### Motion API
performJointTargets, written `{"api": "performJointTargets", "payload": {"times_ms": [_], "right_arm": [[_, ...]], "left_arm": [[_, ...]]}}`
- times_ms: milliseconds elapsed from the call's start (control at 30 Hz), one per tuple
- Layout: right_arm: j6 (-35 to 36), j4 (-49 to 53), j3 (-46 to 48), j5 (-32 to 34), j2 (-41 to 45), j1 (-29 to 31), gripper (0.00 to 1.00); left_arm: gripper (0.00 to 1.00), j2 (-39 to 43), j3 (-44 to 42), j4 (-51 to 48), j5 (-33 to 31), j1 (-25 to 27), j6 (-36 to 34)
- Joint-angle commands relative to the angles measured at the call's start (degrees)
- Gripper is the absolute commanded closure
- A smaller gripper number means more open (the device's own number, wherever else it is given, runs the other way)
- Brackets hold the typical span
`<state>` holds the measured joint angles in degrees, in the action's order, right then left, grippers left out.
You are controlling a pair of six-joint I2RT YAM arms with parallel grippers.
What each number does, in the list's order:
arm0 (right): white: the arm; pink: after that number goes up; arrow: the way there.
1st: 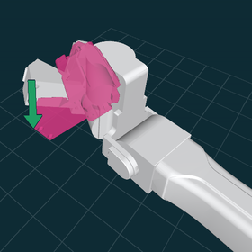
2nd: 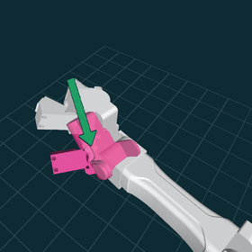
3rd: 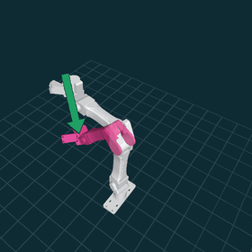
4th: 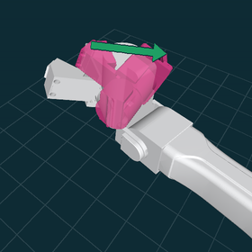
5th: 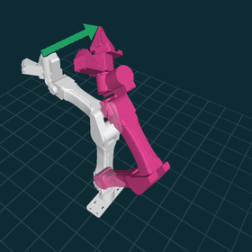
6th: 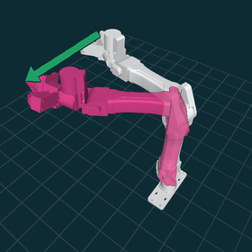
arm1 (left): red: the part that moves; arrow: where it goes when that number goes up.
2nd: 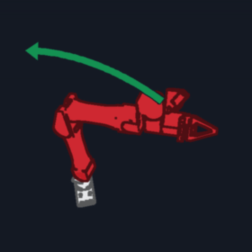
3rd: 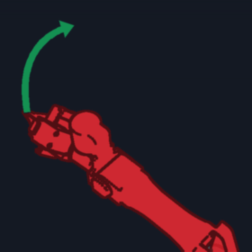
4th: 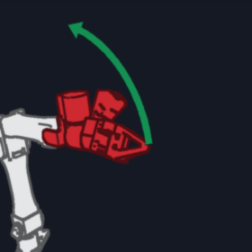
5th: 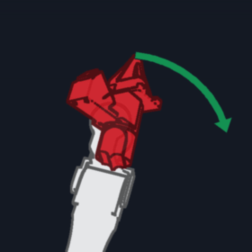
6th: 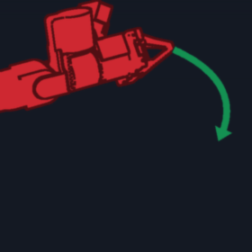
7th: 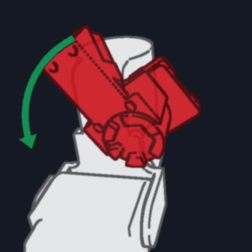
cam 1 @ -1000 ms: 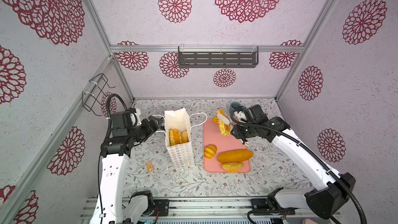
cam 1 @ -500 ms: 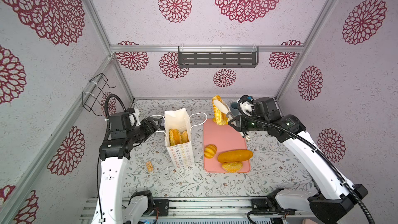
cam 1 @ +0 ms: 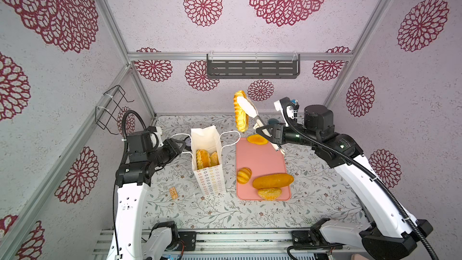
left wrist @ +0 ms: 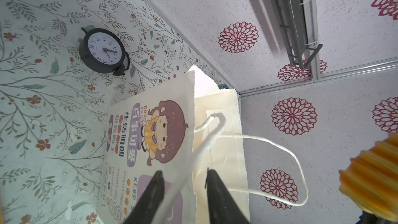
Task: Place the fake bread into the paper bag
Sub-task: 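Lift the ridged pastry with the tongs and carry it over the bag, then lower the ridged pastry into the bag opening and open the tongs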
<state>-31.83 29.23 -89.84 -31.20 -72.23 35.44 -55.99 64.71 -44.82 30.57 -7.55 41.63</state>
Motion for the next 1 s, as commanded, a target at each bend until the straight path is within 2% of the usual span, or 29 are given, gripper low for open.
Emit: {"api": "performJointTargets", "payload": {"times_ms": [0, 233, 500, 600, 767, 967], "right_arm": [[-1.66, -7.10, -3.17, -1.23, -2.29, 5.20, 0.80], [0.46, -2.61, -3.41, 6.97, -7.66, 11.23, 0.80], [1.61, 0.32, -3.58, 10.41, -11.51, 14.16, 0.78], [1.75, 0.73, -3.34, 10.85, -11.82, 14.55, 0.72], [1.66, 1.00, -3.51, 11.36, -12.14, 14.92, 0.56], [1.64, 1.31, -4.00, 12.18, -11.91, 15.00, 0.51]], "left_arm": [[0.73, 0.79, -0.55, 1.35, 0.61, -0.31, 0.24], [0.86, 0.88, -1.07, 1.79, 1.05, -0.35, 0.33], [0.90, 0.27, -1.16, 3.17, 2.11, -0.35, 0.87], [0.90, 0.20, -1.25, 3.42, 2.28, -0.34, 0.83], [0.90, -0.09, -1.16, 3.53, 2.55, -0.36, 0.67], [0.89, 0.26, -1.43, 3.65, 2.57, -0.33, 0.56]]}}
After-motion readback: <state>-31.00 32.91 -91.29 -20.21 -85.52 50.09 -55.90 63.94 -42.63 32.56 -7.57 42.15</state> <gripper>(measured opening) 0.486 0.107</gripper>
